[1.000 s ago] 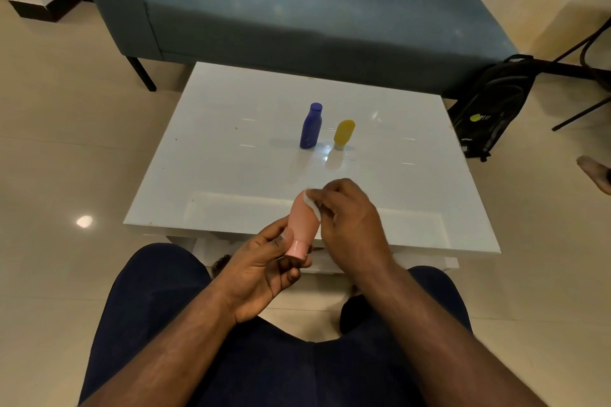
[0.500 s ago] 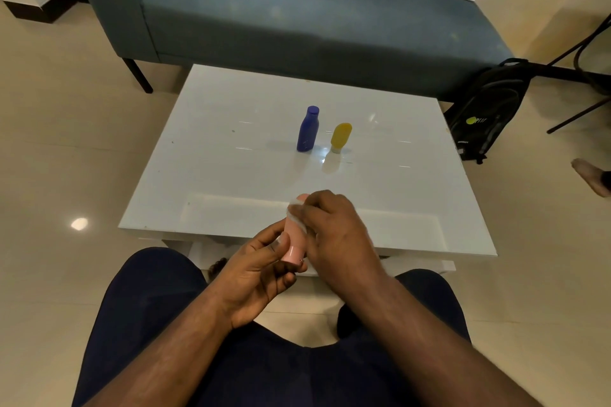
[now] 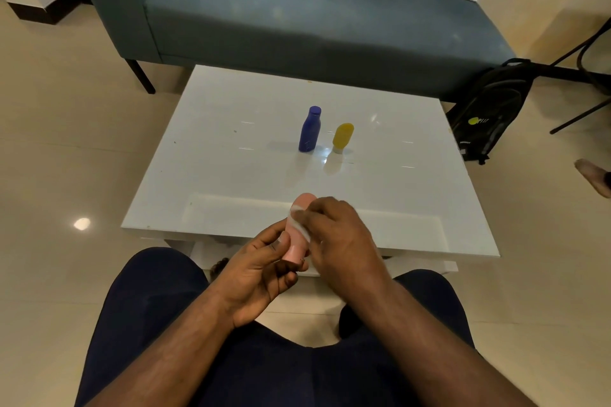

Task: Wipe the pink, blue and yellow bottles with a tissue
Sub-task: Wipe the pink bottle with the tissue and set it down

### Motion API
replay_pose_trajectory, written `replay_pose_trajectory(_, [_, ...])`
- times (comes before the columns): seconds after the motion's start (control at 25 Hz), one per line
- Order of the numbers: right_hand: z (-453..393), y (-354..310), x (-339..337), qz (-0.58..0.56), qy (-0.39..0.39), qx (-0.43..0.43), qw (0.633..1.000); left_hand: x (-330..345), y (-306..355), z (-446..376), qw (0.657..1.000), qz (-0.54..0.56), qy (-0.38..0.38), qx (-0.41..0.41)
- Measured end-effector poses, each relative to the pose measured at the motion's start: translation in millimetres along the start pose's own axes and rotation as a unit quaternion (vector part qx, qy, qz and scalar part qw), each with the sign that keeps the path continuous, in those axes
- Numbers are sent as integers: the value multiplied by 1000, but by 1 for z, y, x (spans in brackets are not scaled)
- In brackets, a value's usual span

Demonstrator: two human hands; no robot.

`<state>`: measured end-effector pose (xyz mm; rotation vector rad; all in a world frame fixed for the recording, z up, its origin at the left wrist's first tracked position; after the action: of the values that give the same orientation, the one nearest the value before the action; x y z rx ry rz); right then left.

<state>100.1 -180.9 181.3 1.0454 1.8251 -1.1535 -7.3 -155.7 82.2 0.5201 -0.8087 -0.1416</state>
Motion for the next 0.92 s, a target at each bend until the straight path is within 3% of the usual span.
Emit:
replay_pose_trajectory(0.16, [-2, 34, -3, -26, 65, 115, 991, -1, -3, 1, 1000, 16, -3, -10])
replay_pose_trajectory(0.32, [13, -10, 5, -9, 12, 20, 1000, 0, -1, 3, 1000, 11, 7, 0])
replay_pose_trajectory(0.56, [0, 33, -4, -36, 93, 111, 989, 4, 0, 5, 1000, 28, 2, -10])
replay_pose_trajectory(0.76, [16, -10, 4, -32, 37, 25, 998, 4, 4, 5, 999, 31, 10, 3])
replay_pose_trajectory(0.92, [0, 32, -6, -52, 106, 112, 987, 5, 1, 5, 999, 47, -3, -17])
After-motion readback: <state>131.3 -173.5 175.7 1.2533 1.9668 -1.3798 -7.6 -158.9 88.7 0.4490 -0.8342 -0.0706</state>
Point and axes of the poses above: each hand's wrist, its own z-axis away from the middle knuckle, its own x-axis out of the palm, y = z × x, the point moved 7 cm from there along -z, towards the middle knuckle, and after that the axes turned 13 degrees about -x, right-handed, at the moved point
